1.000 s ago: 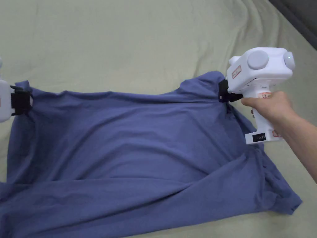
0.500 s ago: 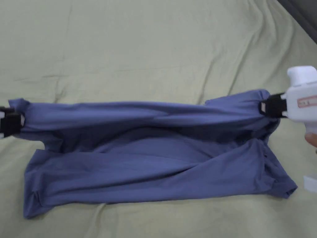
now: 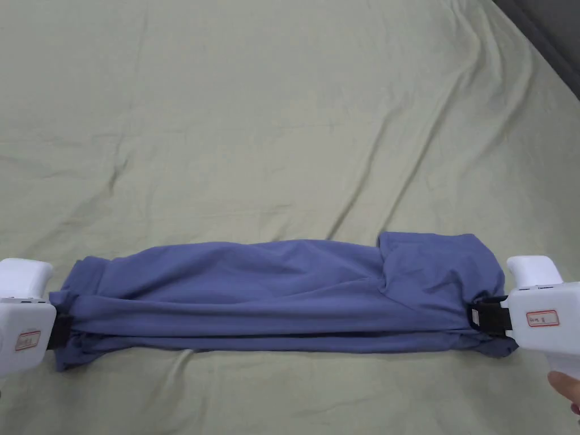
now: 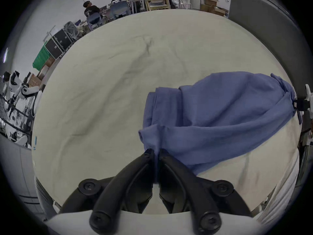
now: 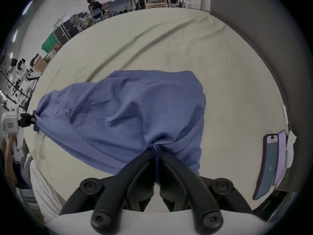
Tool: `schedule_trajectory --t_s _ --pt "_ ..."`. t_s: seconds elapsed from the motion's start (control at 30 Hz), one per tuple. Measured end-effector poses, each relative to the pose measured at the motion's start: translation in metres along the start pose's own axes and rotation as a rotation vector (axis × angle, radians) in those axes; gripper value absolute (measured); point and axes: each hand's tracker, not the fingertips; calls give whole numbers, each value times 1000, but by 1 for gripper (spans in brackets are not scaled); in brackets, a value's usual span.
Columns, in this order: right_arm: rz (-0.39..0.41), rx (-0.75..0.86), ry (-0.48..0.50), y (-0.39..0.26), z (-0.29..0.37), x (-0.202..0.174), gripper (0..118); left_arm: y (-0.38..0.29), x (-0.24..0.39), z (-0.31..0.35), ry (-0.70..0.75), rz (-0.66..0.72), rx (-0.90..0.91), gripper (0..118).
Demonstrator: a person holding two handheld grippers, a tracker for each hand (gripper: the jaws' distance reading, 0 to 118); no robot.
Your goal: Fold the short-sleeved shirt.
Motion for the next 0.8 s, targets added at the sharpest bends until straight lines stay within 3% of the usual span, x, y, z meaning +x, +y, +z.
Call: schedule_trajectory --t_s 0.07,0.13,0.17,0.23,0.27,0.37,0.47,0.5,0.53,0.57,0.6,0.63,0.67,0.77,0.8 --pt "29 -7 -25 3 -2 -5 7 2 2 -3 2 10 -7 8" --pt "54 -8 -52 5 -1 -12 26 4 4 -3 11 24 -5 23" --pt "70 4 -83 4 1 -16 26 3 5 0 38 39 5 23" --pt "115 -7 -167 1 9 -20 84 -1 4 11 73 40 38 79" --pt "112 0 -146 -3 17 -21 91 -4 1 23 40 62 67 83" --pt "-4 22 -63 -15 43 -15 91 -17 -2 64 -7 152 182 83" --pt "-14 189 -45 -33 90 -31 90 -43 15 120 -27 146 370 83" --pt "2 233 -48 -38 105 -41 83 -52 22 136 -33 131 391 83" --pt "18 262 -50 -42 116 -50 59 -57 30 148 -34 112 415 81" --pt "38 295 -44 -47 124 -60 33 -61 38 157 -11 72 425 69" --pt "51 322 -36 -51 129 -70 11 -62 45 163 22 54 412 36" --pt "45 348 -32 -56 132 -79 8 -60 50 162 64 48 401 0" --pt "41 372 -12 -59 132 -85 8 -62 55 163 119 80 428 0" --pt "63 324 37 -59 125 -102 7 -58 52 162 -56 153 410 0" --pt "67 333 43 -60 124 -107 7 -58 52 161 -54 159 429 0"
